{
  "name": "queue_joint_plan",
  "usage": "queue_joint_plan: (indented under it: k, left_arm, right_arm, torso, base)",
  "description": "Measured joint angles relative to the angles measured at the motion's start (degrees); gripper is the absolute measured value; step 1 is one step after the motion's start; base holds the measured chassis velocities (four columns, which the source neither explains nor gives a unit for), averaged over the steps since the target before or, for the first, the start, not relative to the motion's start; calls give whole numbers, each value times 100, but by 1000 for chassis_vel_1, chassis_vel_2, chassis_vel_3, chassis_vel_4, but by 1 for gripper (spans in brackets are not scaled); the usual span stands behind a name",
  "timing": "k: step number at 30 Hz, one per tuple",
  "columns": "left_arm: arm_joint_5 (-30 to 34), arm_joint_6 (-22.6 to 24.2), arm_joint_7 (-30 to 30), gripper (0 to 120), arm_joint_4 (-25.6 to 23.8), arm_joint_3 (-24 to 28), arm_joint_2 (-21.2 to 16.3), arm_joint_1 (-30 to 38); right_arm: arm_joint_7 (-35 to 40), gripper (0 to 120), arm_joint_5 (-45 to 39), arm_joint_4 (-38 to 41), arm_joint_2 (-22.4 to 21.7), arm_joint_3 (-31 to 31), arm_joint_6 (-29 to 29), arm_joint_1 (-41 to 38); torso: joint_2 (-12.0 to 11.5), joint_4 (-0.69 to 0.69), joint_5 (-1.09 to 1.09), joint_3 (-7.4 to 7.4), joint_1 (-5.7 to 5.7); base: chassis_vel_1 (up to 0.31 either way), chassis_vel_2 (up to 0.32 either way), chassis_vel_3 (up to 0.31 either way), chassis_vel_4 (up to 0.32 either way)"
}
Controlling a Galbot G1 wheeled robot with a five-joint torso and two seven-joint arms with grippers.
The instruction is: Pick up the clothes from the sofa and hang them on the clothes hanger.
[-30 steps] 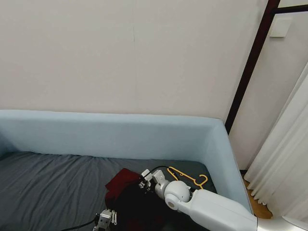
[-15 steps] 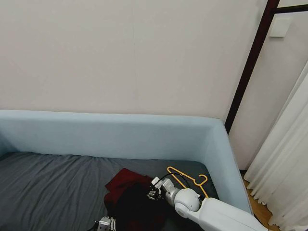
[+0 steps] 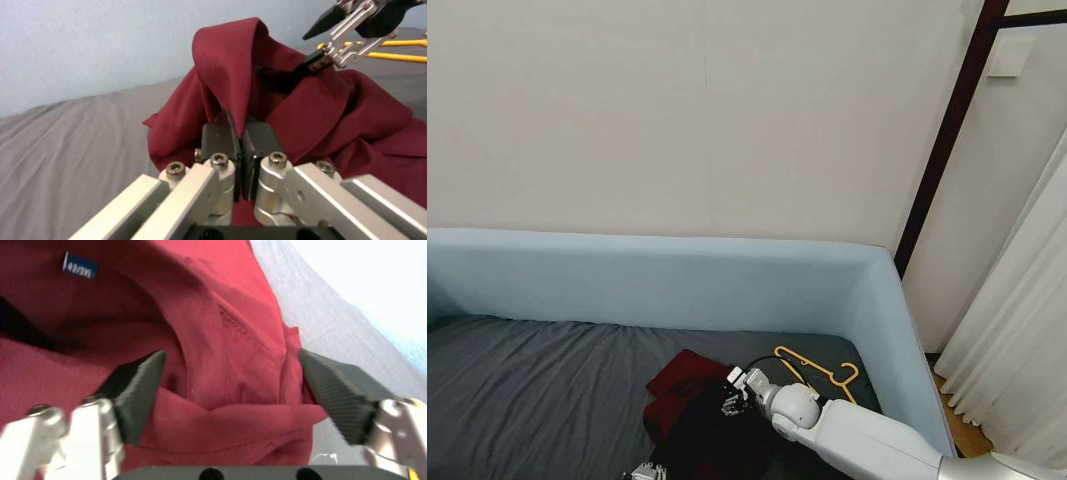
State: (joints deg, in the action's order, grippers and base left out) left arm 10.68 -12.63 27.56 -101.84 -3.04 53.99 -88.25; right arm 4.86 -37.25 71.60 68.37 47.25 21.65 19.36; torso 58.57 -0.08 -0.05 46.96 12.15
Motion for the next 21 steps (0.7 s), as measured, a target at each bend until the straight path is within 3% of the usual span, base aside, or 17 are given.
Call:
queue_joint_plan:
  k: [5,8,16,21]
  left_arm:
    - [-20,-1,-1,0,17,20,13,-6]
    - [-38,-4,-3,0,25,23,30,-18]
    - [-83,-28,-5,0,34,1,41,-66]
    - [-229,-131,-25,0,152,-32,74,-43]
  right_arm:
    - [-55,63,51,-49,17,84,-20,-28]
    - [-84,48,56,-69,38,174,-21,-65]
    - [-98,23,44,-56,61,293,-21,-96]
    - [-27,0,-46,19,34,295,-47,-87]
  torso:
    - [0,0,0,0,0]
    - [0,0,0,0,0]
    - [0,0,0,0,0]
    - [0,0,0,0,0]
  base:
    - [0,0,0,0]
    - [0,0,0,0]
    - [0,0,0,0]
    - [0,0,0,0]
